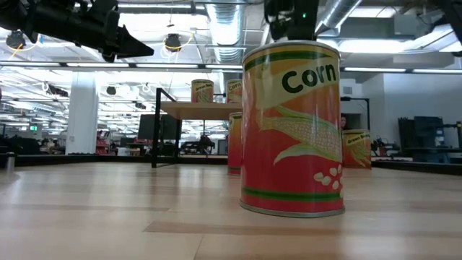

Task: Pick and place cans onto a shelf
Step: Put the canned peas on the shelf

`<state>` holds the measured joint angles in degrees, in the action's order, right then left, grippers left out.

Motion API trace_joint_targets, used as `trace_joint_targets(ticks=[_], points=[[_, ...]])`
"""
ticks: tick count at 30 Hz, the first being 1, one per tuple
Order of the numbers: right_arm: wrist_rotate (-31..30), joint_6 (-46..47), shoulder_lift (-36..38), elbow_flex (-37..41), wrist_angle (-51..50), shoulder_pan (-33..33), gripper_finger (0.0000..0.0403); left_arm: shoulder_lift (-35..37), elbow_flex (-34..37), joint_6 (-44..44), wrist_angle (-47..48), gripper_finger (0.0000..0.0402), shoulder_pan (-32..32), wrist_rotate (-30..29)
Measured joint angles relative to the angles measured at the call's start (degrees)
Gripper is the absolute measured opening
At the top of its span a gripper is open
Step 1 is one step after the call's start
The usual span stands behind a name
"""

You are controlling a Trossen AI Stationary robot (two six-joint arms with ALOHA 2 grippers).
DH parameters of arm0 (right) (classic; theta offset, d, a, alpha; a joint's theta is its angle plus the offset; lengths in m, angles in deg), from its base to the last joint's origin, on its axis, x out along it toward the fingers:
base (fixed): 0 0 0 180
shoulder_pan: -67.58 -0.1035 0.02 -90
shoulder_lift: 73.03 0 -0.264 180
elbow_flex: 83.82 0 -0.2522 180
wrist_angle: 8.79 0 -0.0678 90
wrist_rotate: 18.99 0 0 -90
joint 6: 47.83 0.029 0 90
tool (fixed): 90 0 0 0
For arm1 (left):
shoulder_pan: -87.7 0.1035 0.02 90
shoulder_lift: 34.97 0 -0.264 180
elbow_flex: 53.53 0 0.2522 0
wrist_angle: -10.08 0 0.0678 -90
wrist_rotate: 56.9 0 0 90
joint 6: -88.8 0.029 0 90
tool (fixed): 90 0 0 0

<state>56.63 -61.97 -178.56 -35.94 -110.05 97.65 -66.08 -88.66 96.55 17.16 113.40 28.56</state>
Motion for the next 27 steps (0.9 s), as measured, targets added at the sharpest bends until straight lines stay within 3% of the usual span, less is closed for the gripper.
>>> trace_joint_targets(ticks=[13, 27], points=[[-5.6, -6.2, -2.5, -2.5, -1.9, 1.2, 0.0006, 0.0, 0.0, 0.1, -0.2, 0.0000, 0.0, 0.0], [-5.5, -12.3, -2.6, -2.5, 1.0, 3.1, 0.0025, 0.0, 0.0, 0.1, 0.0, 0.0000, 0.0, 0.0]])
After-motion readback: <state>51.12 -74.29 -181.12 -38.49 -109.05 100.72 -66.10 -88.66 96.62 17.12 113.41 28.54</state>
